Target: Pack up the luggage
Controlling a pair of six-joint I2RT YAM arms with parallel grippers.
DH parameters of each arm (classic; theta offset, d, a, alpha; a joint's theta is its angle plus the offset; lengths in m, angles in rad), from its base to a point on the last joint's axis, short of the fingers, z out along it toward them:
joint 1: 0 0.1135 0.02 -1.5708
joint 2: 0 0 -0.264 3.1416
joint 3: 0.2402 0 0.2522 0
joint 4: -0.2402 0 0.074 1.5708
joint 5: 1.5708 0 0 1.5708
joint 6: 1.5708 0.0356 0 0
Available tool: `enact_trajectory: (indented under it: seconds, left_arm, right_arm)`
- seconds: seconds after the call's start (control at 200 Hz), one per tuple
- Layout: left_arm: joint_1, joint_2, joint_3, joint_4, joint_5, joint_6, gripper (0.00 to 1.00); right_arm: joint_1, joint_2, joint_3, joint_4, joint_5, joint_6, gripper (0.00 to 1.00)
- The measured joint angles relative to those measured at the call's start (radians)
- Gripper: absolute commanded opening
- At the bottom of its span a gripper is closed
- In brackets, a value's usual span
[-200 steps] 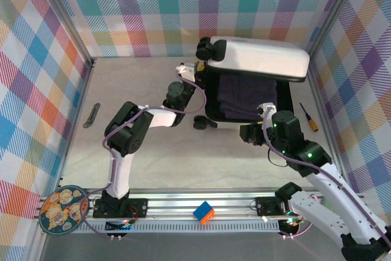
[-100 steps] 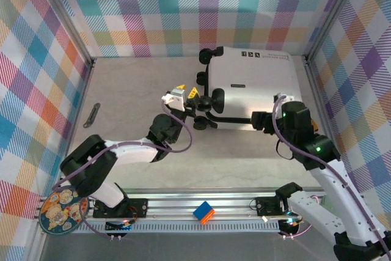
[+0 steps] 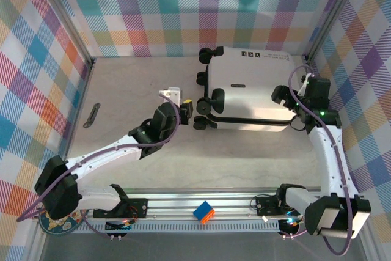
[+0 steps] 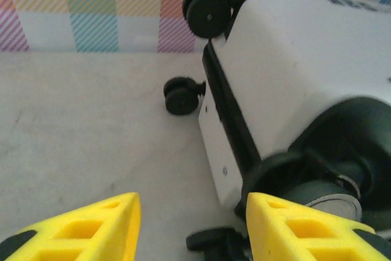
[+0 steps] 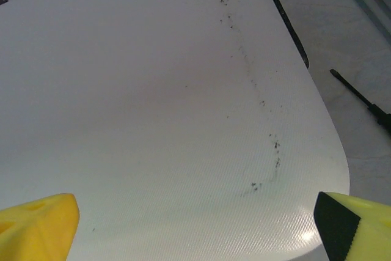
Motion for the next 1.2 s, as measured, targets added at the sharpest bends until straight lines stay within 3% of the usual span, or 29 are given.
enact_trajectory:
  seconds: [0.205, 0.45, 0.735, 1.0, 1.2]
  left_arm:
    - [0.009, -0.103, -0.063, -0.098, 0.006, -0.045, 0.55]
    - [0.038, -0.196, -0.078, -0.189, 0.016, -0.070, 0.57]
    - [0.068, -0.243, -0.072, -0.309, 0.164, -0.086, 0.64]
    - [0.070, -0.335, -0.071, -0.342, 0.195, -0.086, 0.69]
    - [0.074, -0.347, -0.069, -0.400, 0.150, -0.095, 0.72]
  right_arm:
    - [-0.071, 0.119, 0.060, 0.039, -0.083, -0.006, 0.99]
    - [-0.089, 0.200, 0.095, 0.048, -0.085, -0.022, 0.99]
    - [-0.098, 0.256, 0.111, 0.051, -0.081, -0.037, 0.99]
    - [-0.114, 0.270, 0.117, 0.053, -0.163, -0.060, 0.99]
    - [-0.075, 0.179, -0.004, 0.132, -0.209, -0.062, 0.99]
